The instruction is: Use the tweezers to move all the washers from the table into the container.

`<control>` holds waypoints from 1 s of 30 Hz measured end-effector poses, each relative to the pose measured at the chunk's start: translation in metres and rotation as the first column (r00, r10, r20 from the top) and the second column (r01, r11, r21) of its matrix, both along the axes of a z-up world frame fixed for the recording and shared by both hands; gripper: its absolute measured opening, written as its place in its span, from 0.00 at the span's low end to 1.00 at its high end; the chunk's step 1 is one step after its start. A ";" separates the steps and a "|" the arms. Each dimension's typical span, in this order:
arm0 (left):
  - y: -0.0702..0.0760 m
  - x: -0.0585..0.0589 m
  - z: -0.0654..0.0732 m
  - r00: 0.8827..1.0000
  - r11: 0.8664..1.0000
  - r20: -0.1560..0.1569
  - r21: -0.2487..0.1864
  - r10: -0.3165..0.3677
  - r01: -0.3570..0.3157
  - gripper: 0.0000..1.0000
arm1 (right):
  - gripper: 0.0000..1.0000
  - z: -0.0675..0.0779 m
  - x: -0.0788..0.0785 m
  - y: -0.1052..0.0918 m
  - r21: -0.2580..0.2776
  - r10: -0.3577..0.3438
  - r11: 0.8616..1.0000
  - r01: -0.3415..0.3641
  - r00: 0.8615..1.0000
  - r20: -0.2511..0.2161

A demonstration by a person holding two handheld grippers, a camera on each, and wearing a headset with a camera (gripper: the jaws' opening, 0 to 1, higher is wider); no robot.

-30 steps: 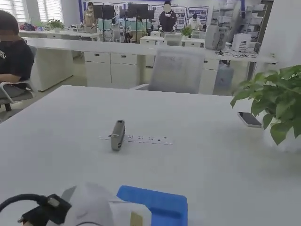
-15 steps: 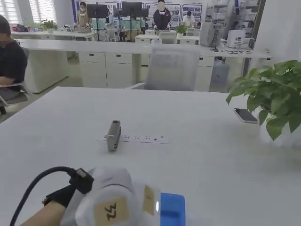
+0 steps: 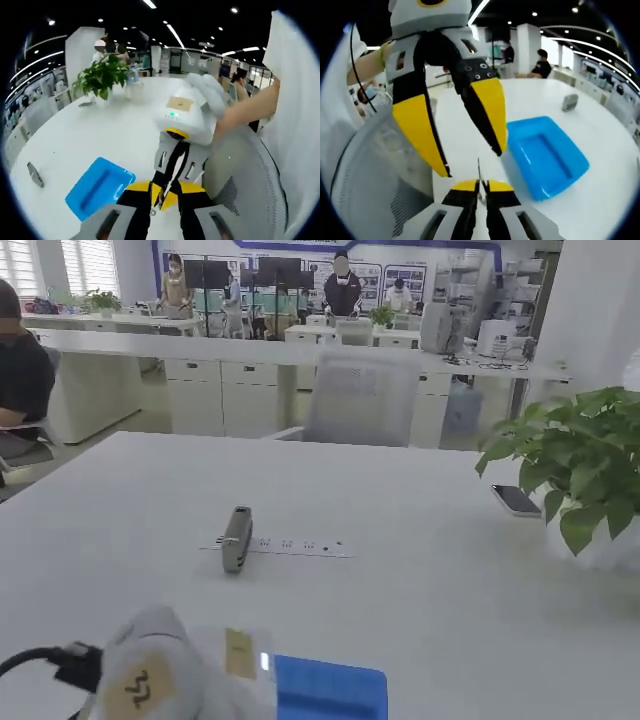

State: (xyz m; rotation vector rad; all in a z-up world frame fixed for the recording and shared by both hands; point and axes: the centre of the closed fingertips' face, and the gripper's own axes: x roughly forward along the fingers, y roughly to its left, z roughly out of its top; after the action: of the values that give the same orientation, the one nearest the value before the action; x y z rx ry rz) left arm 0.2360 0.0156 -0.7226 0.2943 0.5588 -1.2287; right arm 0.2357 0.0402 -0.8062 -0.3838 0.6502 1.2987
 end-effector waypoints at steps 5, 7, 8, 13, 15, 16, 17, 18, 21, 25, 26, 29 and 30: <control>0.028 -0.006 0.006 0.974 0.966 -0.032 -0.123 0.226 -0.228 0.44 | 0.02 0.000 0.001 -0.004 0.008 -0.051 0.999 0.051 0.999 0.008; 0.036 -0.009 0.008 0.955 0.939 -0.057 -0.170 0.292 -0.298 0.48 | 0.02 0.000 0.002 -0.008 0.019 -0.087 0.996 0.087 0.996 0.012; 0.042 -0.011 0.011 0.940 0.917 -0.068 -0.207 0.335 -0.342 0.50 | 0.02 0.000 0.003 -0.009 0.029 -0.107 0.994 0.106 0.994 0.009; 0.066 -0.017 0.011 0.883 0.850 -0.032 -0.257 0.468 -0.460 0.53 | 0.02 0.000 0.005 -0.014 0.064 -0.163 0.985 0.163 0.987 0.003; 0.075 -0.018 0.011 0.848 0.809 -0.025 -0.287 0.529 -0.513 0.55 | 0.02 0.000 0.007 -0.016 0.067 -0.181 0.981 0.180 0.984 -0.002; 0.079 -0.018 0.012 0.830 0.785 -0.030 -0.308 0.556 -0.537 0.56 | 0.02 -0.001 0.010 -0.017 0.065 -0.195 0.979 0.195 0.981 -0.011; 0.082 -0.017 0.012 0.818 0.773 -0.029 -0.311 0.574 -0.553 0.58 | 0.02 -0.002 0.010 -0.018 0.065 -0.201 0.977 0.202 0.979 -0.015; 0.085 -0.017 0.012 0.809 0.764 -0.019 -0.316 0.587 -0.562 0.59 | 0.02 -0.002 0.011 -0.018 0.065 -0.204 0.977 0.204 0.979 -0.017; 0.090 -0.016 0.011 0.797 0.766 0.034 -0.303 0.603 -0.567 0.60 | 0.03 -0.002 0.011 -0.017 0.070 -0.207 0.976 0.208 0.978 -0.021; 0.096 -0.013 0.005 0.776 0.757 0.074 -0.298 0.626 -0.582 0.62 | 0.03 -0.002 0.010 -0.011 0.055 -0.197 0.979 0.196 0.980 0.012; 0.098 -0.012 0.004 0.769 0.754 0.081 -0.284 0.634 -0.592 0.63 | 0.03 -0.002 0.010 -0.011 0.054 -0.199 0.979 0.198 0.980 0.013; 0.098 -0.008 0.003 0.756 0.759 0.142 -0.271 0.639 -0.591 0.65 | 0.03 -0.003 0.010 -0.009 0.052 -0.207 0.977 0.206 0.978 0.014; 0.096 -0.006 0.002 0.754 0.754 0.132 -0.278 0.644 -0.595 0.67 | 0.03 -0.003 0.009 -0.008 0.048 -0.208 0.977 0.207 0.978 0.019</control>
State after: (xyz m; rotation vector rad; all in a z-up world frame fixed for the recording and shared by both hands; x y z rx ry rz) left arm 0.2297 0.1120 -0.7210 0.0367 0.2794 -0.5769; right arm 0.2449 0.0318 -0.8092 -0.2852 0.6226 1.1066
